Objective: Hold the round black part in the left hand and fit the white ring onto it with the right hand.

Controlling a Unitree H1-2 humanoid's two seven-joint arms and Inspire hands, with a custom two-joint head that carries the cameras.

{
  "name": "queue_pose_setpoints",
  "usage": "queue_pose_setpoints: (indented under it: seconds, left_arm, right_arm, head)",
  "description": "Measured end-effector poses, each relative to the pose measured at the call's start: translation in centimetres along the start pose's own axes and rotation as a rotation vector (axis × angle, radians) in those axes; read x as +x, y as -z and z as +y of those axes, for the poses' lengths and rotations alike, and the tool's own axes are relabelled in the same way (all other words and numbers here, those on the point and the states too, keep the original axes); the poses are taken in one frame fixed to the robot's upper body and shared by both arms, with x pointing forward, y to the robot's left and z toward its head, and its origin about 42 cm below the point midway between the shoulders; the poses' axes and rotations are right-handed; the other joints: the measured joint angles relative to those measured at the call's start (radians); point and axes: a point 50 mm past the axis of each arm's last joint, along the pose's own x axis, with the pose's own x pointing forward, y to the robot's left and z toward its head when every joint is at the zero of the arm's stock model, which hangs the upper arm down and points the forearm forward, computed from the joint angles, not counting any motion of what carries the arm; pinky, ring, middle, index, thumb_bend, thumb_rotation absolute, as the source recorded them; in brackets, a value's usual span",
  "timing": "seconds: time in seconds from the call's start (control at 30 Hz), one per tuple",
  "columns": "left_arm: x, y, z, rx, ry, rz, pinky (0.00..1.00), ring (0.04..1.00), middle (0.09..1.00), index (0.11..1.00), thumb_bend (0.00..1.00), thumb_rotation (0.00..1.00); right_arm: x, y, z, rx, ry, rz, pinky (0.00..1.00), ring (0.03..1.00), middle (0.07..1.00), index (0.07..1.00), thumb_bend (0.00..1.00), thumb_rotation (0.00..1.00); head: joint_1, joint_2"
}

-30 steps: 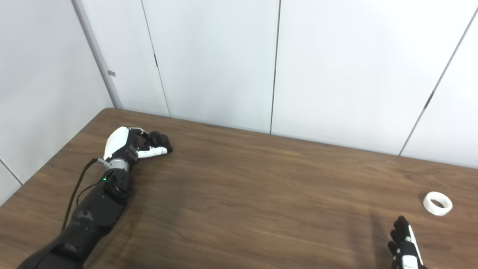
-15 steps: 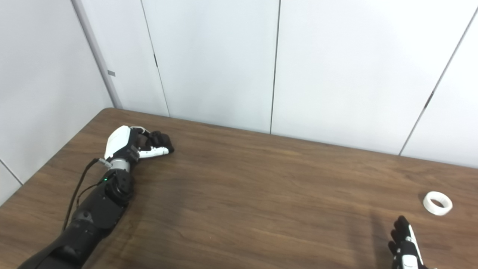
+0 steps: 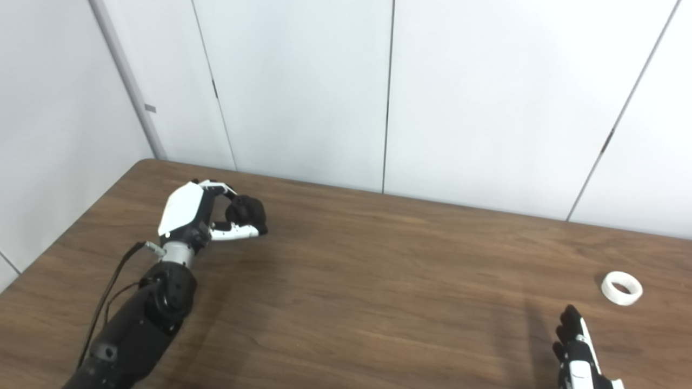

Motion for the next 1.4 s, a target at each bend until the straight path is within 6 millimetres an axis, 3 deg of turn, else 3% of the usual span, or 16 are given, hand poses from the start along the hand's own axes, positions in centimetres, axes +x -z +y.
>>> queue_pose_setpoints:
  seconds: [0.33,0.63,0.87,1.4]
  left_arm:
    - [-3.0,-4.5,-0.4,-0.038,0.079,-0.161,1.0,0.932,0.82,0.485,0.52,0.06]
    - [-6.5,-7.7,-2.5,-0.057,0.174,-0.299,1.0,0.907,0.807,0.484,0.52,0.05]
    - [-8.7,-9.3,-3.7,-0.027,0.209,-0.41,1.0,0.917,0.809,0.483,0.52,0.05]
    - [-13.9,-11.5,-6.4,-0.042,0.331,-0.512,1.0,0.913,0.805,0.483,0.52,0.05]
  right_arm:
    - [0.0,0.1,0.3,-0.006,-0.005,-0.002,1.0,1.0,1.0,1.0,0.31,1.0]
    - [0.1,0.6,0.5,-0.027,0.007,-0.009,1.0,1.0,0.992,1.0,0.41,1.0]
    - [0.2,1.1,0.8,-0.026,0.001,-0.002,1.0,1.0,0.991,0.996,0.53,1.0]
    - [0.3,0.8,1.8,-0.049,0.02,-0.014,1.0,0.981,0.957,0.971,0.55,1.0]
  head:
    - [-0.046,0.015]
    - [-0.115,0.046]
    - [-0.167,0.071]
    - [-0.256,0.144]
